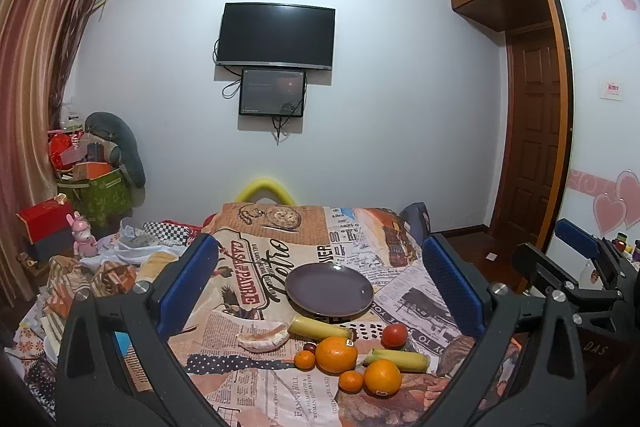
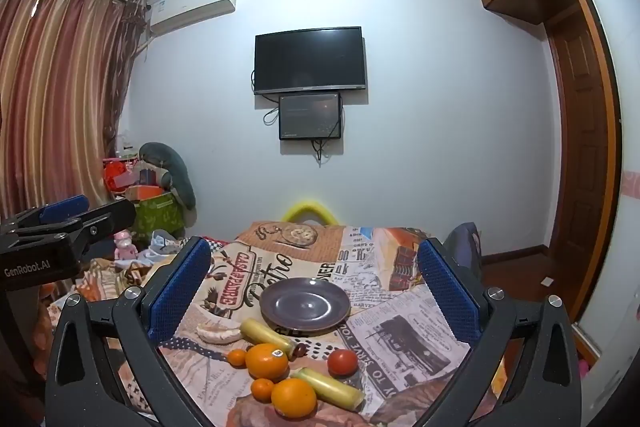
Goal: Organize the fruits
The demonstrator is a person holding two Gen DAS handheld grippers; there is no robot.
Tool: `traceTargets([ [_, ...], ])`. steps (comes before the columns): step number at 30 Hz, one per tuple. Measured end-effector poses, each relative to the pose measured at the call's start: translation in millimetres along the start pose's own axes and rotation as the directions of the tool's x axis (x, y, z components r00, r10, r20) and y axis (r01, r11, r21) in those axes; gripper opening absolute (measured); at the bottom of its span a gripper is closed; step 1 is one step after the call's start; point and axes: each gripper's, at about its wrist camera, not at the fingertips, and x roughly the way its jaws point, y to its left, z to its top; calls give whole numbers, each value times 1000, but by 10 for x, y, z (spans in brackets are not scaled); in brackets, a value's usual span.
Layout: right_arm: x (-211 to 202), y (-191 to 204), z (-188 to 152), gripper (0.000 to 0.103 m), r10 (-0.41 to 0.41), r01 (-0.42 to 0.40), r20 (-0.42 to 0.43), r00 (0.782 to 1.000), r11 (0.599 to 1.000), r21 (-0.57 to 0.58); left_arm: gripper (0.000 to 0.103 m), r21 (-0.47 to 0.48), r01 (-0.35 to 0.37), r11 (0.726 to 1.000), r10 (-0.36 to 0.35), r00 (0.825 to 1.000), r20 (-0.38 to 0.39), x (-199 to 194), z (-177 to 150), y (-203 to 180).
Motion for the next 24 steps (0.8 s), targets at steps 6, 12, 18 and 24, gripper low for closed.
traceTargets([
  [6, 36, -37, -15, 103, 2, -2, 1, 1000, 1000, 6, 103, -4, 2, 1000, -2, 1000, -2, 12, 9, 20],
  [12, -52, 8, 28, 103, -5, 5, 1, 1000, 1000, 5, 103, -8, 4, 1000, -4, 1000, -4, 15, 23, 17],
  [18, -46, 6, 23, 103, -6, 6, 1, 1000, 1000, 4, 103, -5, 4, 1000, -4, 1000, -4, 27, 12, 13],
  [24, -41, -3, 33, 103, -6, 6, 2, 1000, 1000, 7, 103, -3, 4, 1000, -4, 1000, -2, 46, 23, -20],
])
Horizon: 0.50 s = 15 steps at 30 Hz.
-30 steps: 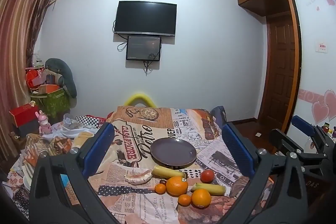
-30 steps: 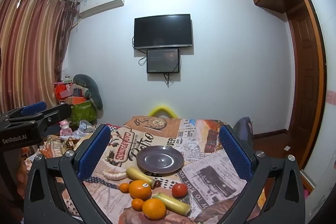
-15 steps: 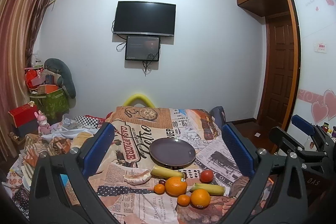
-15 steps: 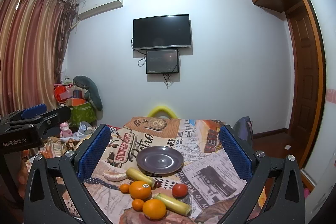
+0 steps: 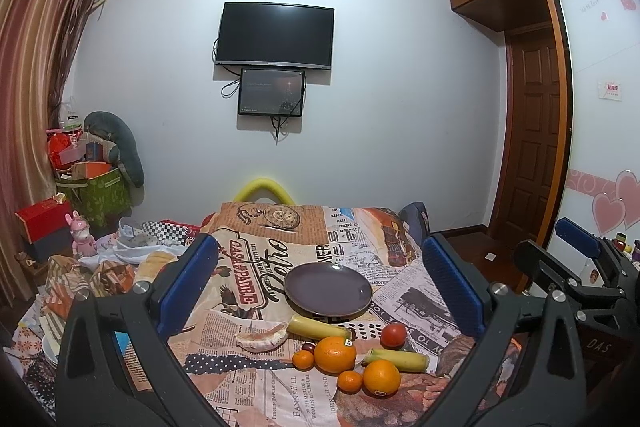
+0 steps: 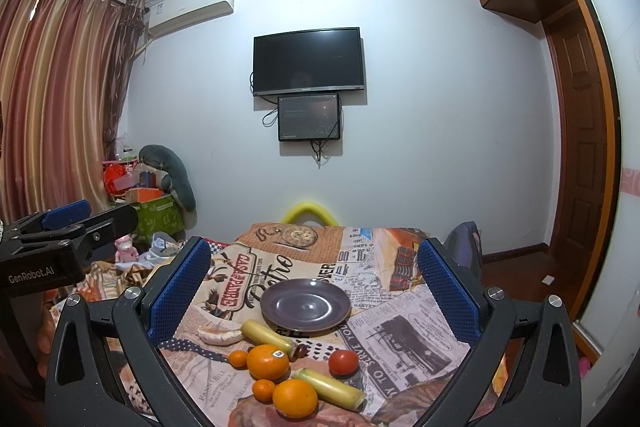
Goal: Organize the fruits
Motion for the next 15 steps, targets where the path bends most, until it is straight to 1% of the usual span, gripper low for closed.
traceTargets([
  [1, 1, -1, 2, 103, 0, 0, 0, 1000, 1000, 0, 103, -5, 1, 1000, -1, 1000, -1, -30, -9, 53],
  [15, -17, 19, 5, 103, -4, 4, -3, 1000, 1000, 2, 103, -1, 2, 1000, -2, 1000, -3, -24, -14, 42],
])
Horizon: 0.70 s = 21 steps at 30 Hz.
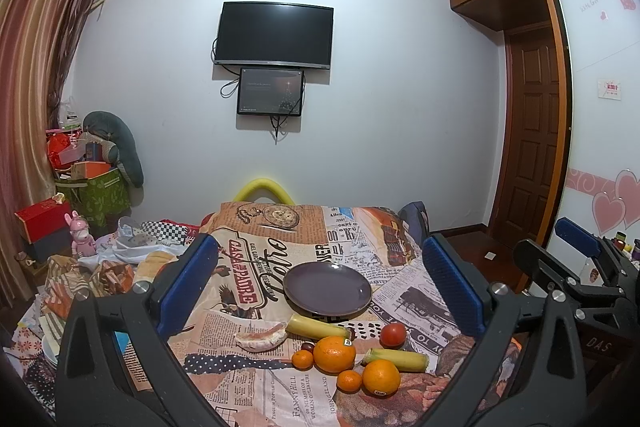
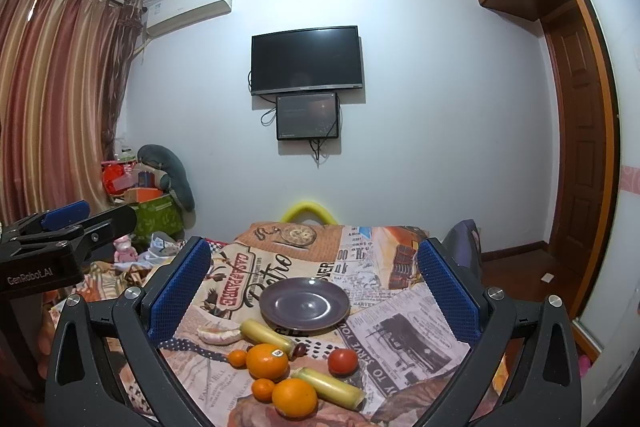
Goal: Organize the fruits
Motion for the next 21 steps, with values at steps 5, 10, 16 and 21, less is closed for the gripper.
traceTargets([
  [5, 3, -3, 0, 103, 0, 0, 0, 1000, 1000, 1, 103, 4, 1, 1000, -1, 1000, 2, 15, -4, -5],
  [10, 3, -6, 1, 103, 0, 0, 0, 1000, 1000, 1, 103, 6, 2, 1000, -2, 1000, 2, 9, -7, -4],
  [16, 2, -1, 9, 103, 0, 0, 0, 1000, 1000, 2, 103, 5, 2, 1000, -2, 1000, 2, 8, -9, -2],
  [21, 5, -1, 6, 103, -1, 1, -3, 1000, 1000, 0, 103, 6, 3, 1000, -3, 1000, 2, 8, -12, -1],
])
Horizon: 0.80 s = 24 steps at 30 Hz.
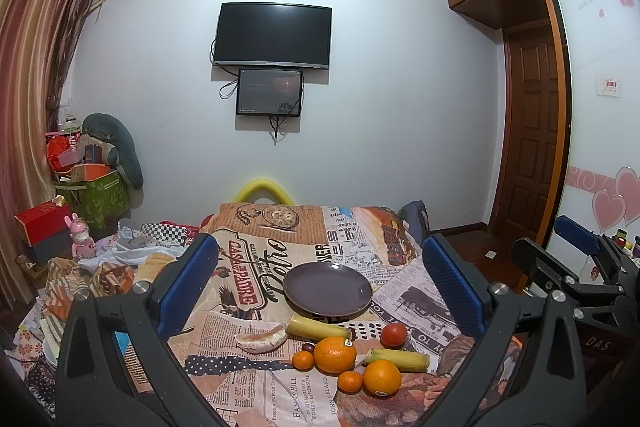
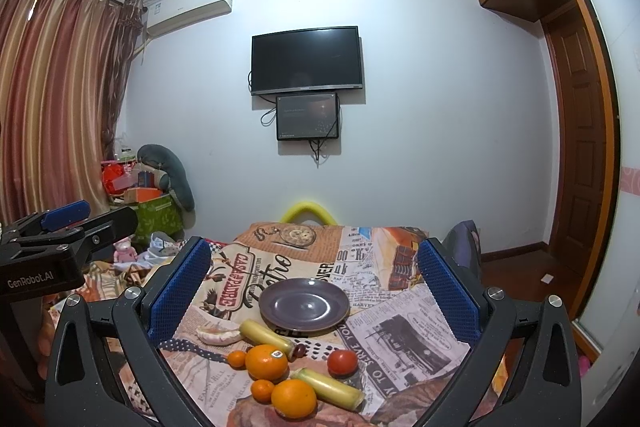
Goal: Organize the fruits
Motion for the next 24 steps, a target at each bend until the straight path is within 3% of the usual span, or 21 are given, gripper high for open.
traceTargets([
  [8, 76, -5, -52, 103, -1, 1, -28, 1000, 1000, -7, 103, -1, -1, 1000, 1, 1000, -7, 30, -34, 14],
  [13, 206, -48, -184, 102, -2, 1, -90, 996, 1000, -16, 101, -3, 11, 1000, -11, 999, -45, 168, -92, 45],
  [15, 263, -71, -247, 99, -4, 1, -120, 993, 1000, -20, 88, -1, 13, 1000, -13, 997, -80, 280, -130, 51],
  [20, 448, -141, -452, 83, 14, -18, -234, 972, 1000, -13, 69, -13, 45, 999, -47, 978, -203, 616, -277, 124],
  [24, 578, -203, -636, 71, 37, -39, -337, 941, 999, 0, 65, -7, 50, 999, -50, 955, -293, 910, -456, 178],
])
